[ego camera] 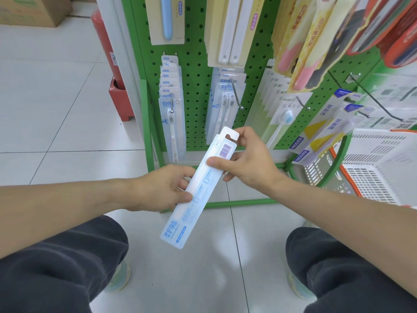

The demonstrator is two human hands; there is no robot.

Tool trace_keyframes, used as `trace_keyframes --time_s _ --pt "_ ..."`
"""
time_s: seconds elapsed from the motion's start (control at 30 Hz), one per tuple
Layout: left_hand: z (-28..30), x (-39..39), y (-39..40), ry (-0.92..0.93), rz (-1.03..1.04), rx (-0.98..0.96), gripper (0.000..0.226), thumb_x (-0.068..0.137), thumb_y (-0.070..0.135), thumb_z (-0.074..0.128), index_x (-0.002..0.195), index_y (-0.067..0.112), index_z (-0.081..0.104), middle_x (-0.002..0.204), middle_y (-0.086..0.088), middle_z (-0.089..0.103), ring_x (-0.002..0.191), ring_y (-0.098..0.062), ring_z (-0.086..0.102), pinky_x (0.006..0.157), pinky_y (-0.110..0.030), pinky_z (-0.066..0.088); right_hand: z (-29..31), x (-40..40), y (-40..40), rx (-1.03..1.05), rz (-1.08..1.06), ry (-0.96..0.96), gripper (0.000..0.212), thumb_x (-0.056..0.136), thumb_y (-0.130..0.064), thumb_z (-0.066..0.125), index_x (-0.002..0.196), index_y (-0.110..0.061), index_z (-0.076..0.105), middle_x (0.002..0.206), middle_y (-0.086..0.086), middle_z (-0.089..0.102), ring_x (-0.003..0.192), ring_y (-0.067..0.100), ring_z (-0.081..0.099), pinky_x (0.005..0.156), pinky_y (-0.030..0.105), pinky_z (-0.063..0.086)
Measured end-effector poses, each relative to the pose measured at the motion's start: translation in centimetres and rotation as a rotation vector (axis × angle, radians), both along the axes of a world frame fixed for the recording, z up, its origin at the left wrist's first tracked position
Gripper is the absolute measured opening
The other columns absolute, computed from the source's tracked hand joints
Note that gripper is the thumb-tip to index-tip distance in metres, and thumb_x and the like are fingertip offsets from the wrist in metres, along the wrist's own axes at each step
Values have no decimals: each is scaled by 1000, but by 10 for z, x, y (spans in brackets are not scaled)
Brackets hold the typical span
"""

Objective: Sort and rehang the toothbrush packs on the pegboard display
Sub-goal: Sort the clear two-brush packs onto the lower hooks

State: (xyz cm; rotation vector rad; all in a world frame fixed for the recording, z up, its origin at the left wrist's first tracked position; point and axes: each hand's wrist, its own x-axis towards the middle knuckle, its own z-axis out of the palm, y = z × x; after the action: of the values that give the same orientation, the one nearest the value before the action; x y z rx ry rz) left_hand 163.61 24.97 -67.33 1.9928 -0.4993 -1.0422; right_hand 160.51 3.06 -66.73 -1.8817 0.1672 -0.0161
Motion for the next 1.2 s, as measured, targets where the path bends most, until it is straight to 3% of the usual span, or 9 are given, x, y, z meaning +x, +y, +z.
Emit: trace_keyframes --time_s 0.1,0.23,0.47,0.57,0.7,0.83,0.93,1.1,1.2 --pt "-2 1 1 24 6 -25 32 99 4 59 125 23 59 108 -3 77 101 -23 74 87 -48 61 1 0 3 19 -5 -6 59 69 -10 94 104 -16 46 111 4 65 68 27 75 50 40 59" --pt "-6 -1 4 96 -24 -52 39 92 7 72 126 22 58 107 -4 78 101 -23 74 96 -48 57 4 5 -1 84 -105 -11 40 82 -9 84 100 -12 49 108 9 66 59 29 73 48 35 58" --pt "-10 -13 9 49 -157 11 40 76 11 89 110 20 69 101 -1 79 95 -22 76 93 -48 59 0 5 -8 161 -176 -8 24 95 -21 71 97 -8 51 89 11 71 54 31 70 43 34 54" --pt "-4 -12 6 -11 -106 33 28 78 39 81 90 15 76 88 -2 80 84 -18 77 82 -40 63 3 2 -4 168 -132 -5 28 93 -21 74 95 -6 50 95 20 72 53 31 70 40 31 50" --pt "-1 -12 4 -61 -16 65 52 77 63 56 62 15 72 73 -9 76 69 -23 76 61 -31 62 14 -4 0 171 4 25 31 82 -8 83 87 -4 52 92 28 70 50 29 69 41 31 52" --pt "-4 -11 2 -139 51 -69 40 81 56 63 81 17 72 78 -9 76 72 -25 74 65 -39 63 12 -16 14 124 135 74 30 81 -1 83 92 -3 56 98 29 66 52 33 70 46 33 56" --pt "-6 -7 3 -313 71 -39 41 77 56 71 105 27 64 88 4 74 74 -13 71 70 -34 60 5 -21 29 54 123 80 24 88 0 73 104 -10 58 104 17 64 54 31 71 50 39 60" --pt "0 -15 0 -632 -87 -23 54 94 49 63 142 31 45 120 20 62 106 -2 58 93 -27 49 10 -14 33 86 18 98 16 92 1 61 105 -10 65 90 16 68 57 31 72 56 43 63" --pt "2 -19 -3 -788 -156 124 54 100 31 58 148 27 34 99 15 57 88 -14 58 78 -27 45 22 -11 39 223 21 202 20 89 0 67 108 -6 65 98 19 72 66 33 75 64 41 64"
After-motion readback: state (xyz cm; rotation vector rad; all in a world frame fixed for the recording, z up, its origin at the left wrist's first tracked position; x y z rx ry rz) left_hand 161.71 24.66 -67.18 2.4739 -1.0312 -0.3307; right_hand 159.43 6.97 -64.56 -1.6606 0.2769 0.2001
